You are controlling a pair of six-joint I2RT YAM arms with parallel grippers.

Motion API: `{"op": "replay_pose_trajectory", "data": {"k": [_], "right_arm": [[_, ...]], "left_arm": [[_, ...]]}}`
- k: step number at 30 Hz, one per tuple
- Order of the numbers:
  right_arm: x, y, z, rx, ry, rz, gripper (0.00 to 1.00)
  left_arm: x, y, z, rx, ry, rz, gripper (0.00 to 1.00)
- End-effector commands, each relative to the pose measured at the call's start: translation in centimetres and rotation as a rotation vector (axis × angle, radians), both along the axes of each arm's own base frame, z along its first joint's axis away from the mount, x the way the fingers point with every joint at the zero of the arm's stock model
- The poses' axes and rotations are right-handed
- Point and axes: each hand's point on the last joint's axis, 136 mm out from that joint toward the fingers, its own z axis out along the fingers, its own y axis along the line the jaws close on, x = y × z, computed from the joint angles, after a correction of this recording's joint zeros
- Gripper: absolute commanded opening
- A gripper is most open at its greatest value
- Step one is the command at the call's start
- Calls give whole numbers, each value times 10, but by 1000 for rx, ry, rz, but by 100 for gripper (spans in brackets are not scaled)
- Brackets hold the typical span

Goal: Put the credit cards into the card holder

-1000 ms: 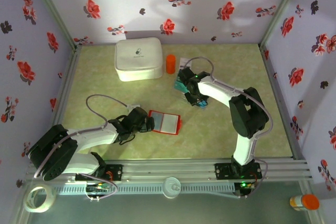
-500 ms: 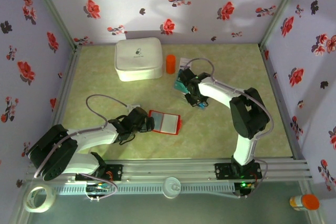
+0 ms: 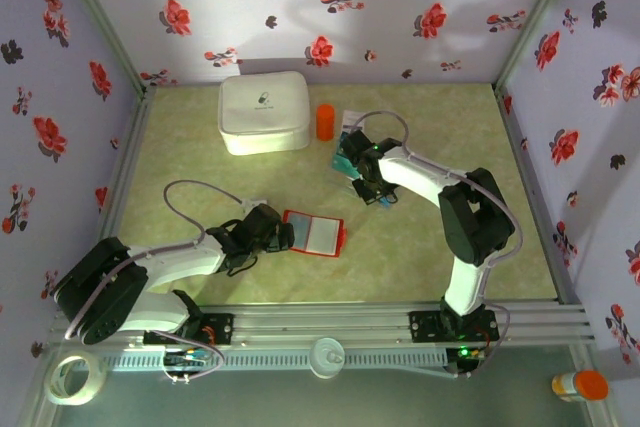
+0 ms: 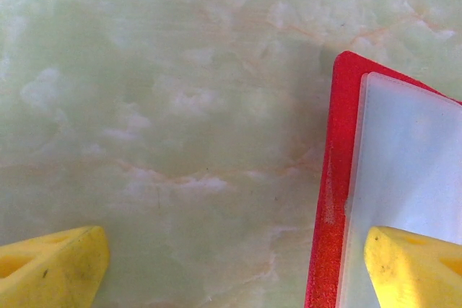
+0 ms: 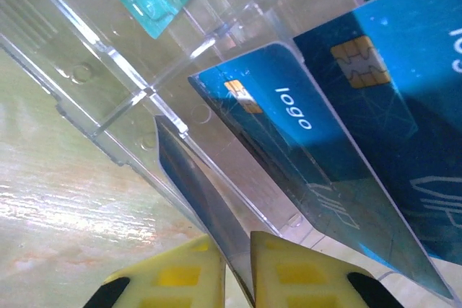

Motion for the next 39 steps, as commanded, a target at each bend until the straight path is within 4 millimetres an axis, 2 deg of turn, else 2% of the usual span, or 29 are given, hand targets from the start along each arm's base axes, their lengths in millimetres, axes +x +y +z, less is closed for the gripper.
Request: {"op": "replay_pose_trajectory", "data": {"k": [1, 11, 16, 20, 23, 27, 31, 34, 39], "right_arm": [[-1, 0, 14, 9, -8, 11, 11], [-2, 1, 23, 19, -13, 22, 7], [1, 3, 29, 24, -20, 28, 0], [3, 8, 41, 47, -41, 32, 0], [3, 16, 59, 103, -76, 30, 0], [-4, 38, 85, 250, -119, 14, 0], [-17, 67, 103, 481, -142, -48, 0], [-26, 88, 109, 694, -159, -127, 0], [-47, 114, 101, 995, -160, -235, 0]], "left_arm": [[-12, 8, -18, 48, 65, -7, 93], [-12, 9, -18, 48, 65, -7, 93], [-12, 9, -18, 51, 66, -7, 93], [-12, 9, -19, 53, 67, -8, 93], [-12, 9, -18, 50, 66, -7, 93], [-11, 9, -16, 46, 62, -4, 93], [-11, 9, -13, 42, 55, -4, 93], [-12, 9, -12, 44, 55, -7, 93], [-12, 10, -10, 73, 63, -28, 93]]}}
